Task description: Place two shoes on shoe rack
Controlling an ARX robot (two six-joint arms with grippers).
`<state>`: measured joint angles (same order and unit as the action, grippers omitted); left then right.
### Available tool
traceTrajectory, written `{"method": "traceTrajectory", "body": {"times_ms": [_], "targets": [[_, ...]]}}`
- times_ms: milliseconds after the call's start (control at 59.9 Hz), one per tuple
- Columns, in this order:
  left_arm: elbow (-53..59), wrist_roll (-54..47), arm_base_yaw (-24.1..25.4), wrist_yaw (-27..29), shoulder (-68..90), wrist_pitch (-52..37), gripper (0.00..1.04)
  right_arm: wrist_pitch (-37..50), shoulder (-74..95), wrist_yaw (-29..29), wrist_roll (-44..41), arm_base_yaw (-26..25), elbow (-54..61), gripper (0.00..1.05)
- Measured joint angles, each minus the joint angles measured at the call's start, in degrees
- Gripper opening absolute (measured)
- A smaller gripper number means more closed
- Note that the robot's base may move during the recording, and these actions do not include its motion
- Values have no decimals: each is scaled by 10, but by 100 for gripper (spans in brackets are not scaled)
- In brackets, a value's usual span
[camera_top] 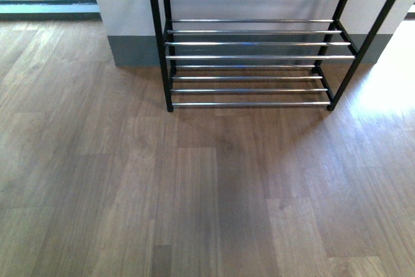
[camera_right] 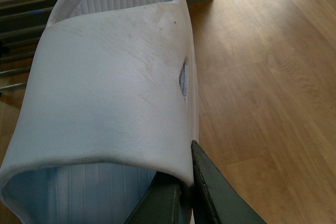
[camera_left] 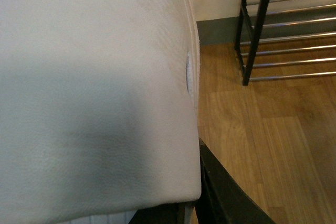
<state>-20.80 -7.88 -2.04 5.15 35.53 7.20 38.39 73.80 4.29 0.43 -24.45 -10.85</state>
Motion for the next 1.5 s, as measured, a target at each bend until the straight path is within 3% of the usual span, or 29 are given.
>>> {"method": "traceTrajectory", "body": {"times_ms": [1502], "targets": [[2, 0, 0, 4, 1, 0, 2, 0, 0, 2, 0, 1, -1, 2]]}}
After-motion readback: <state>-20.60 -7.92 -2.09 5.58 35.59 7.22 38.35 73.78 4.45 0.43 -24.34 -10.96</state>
